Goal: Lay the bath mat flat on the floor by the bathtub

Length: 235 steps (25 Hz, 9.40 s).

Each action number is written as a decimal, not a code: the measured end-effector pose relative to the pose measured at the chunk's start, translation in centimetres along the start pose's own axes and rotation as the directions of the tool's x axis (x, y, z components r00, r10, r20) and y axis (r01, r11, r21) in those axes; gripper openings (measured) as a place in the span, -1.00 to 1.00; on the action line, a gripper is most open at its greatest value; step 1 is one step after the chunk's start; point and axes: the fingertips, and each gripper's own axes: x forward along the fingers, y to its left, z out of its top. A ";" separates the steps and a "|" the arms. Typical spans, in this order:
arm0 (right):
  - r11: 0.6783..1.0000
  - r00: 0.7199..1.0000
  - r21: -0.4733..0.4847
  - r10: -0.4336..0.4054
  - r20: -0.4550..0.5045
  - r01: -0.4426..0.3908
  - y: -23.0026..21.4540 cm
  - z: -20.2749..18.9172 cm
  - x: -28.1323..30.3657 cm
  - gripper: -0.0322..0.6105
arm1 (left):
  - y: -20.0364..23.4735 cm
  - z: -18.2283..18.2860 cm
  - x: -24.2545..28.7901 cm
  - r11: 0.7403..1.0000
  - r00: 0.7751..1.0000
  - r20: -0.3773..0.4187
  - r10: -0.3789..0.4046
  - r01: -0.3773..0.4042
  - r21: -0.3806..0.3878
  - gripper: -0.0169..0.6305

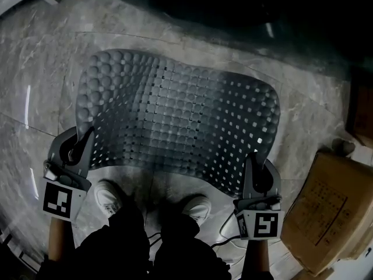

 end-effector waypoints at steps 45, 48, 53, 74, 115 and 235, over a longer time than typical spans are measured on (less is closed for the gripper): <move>0.973 0.969 0.173 -0.117 -0.216 0.155 -9.1 -15.6 6.0 -0.62 | 8.5 -14.4 7.5 0.995 0.961 -0.257 0.102 -0.098 0.029 -0.88; 0.969 0.965 0.180 -0.125 -0.232 0.169 -9.4 -16.3 6.1 -0.60 | 8.9 -15.0 7.7 0.995 0.957 -0.271 0.100 -0.097 0.024 -0.87; 0.964 0.961 0.196 -0.133 -0.241 0.182 -9.6 -16.8 6.4 -0.57 | 9.3 -15.3 8.0 0.995 0.958 -0.267 0.103 -0.097 0.037 -0.87; 0.939 0.947 0.209 -0.226 -0.228 0.274 -11.6 -17.0 5.1 -0.28 | 11.7 -16.2 8.3 0.982 0.931 -0.312 0.188 -0.172 0.078 -0.40; 0.921 0.985 0.350 -0.166 -0.054 0.174 -5.6 -12.2 6.9 -0.82 | 8.5 -13.5 7.7 0.977 0.962 -0.172 0.211 -0.215 -0.002 -0.94; 0.976 0.882 0.217 -0.125 0.455 0.026 -1.2 65.3 -46.1 -0.83 | 3.7 60.4 -48.2 0.981 0.920 0.351 0.176 -0.137 -0.134 -0.94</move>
